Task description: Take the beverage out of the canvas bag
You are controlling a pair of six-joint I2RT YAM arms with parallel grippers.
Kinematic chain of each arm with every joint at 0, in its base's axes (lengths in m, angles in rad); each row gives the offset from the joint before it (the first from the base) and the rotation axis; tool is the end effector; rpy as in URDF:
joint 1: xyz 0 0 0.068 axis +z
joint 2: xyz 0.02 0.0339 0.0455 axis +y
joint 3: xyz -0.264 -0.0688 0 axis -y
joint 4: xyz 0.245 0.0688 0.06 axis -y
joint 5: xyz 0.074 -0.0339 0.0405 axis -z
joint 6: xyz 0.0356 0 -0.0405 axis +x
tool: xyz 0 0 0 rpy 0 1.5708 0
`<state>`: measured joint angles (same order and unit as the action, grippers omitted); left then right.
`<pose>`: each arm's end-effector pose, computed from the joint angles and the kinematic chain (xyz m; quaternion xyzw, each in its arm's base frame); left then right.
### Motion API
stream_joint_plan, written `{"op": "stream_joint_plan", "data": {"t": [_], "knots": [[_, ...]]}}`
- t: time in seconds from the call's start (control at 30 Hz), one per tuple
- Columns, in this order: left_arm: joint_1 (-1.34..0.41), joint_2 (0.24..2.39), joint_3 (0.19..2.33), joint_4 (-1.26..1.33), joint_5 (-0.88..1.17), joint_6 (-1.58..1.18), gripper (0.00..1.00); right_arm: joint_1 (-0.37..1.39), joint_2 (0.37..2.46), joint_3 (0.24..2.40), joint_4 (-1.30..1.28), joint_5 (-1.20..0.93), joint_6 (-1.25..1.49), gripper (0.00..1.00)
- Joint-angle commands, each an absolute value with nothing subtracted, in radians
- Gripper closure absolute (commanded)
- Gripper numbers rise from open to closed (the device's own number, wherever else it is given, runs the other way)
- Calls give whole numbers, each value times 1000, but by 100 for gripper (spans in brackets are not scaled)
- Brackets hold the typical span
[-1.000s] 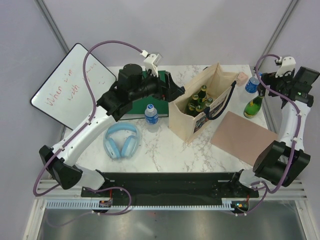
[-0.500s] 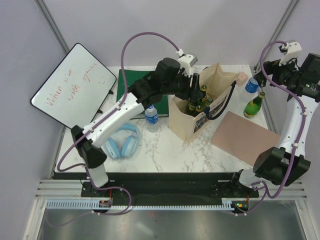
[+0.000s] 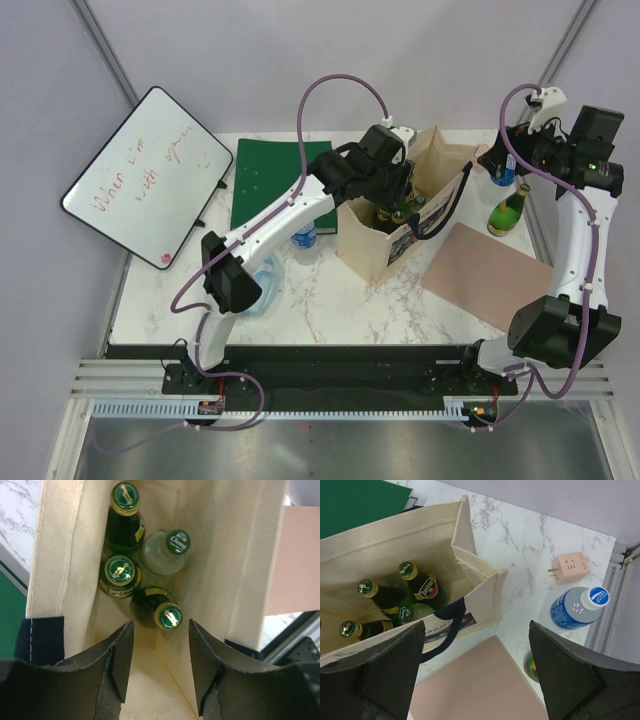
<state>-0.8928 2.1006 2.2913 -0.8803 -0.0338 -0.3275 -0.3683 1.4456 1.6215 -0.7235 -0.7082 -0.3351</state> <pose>0.2939 -0.3631 0.3769 0.2453 0.8705 -0.2318 0.3582 0.2920 -0.0879 0.4248 -0.1562 0.8206 0.1257 0.5352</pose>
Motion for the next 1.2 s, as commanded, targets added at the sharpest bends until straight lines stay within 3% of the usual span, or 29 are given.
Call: {"op": "stream_joint_plan", "data": {"t": [0.0,1.17], "knots": [[-899,2147,2375,-905,-110,-321,45,-338,1448,1631,-716,-726,-321,9],[-859,2379,2502,-790,-238,-284,45,-232,1479,1693,-739,-680,-284,8]]}}
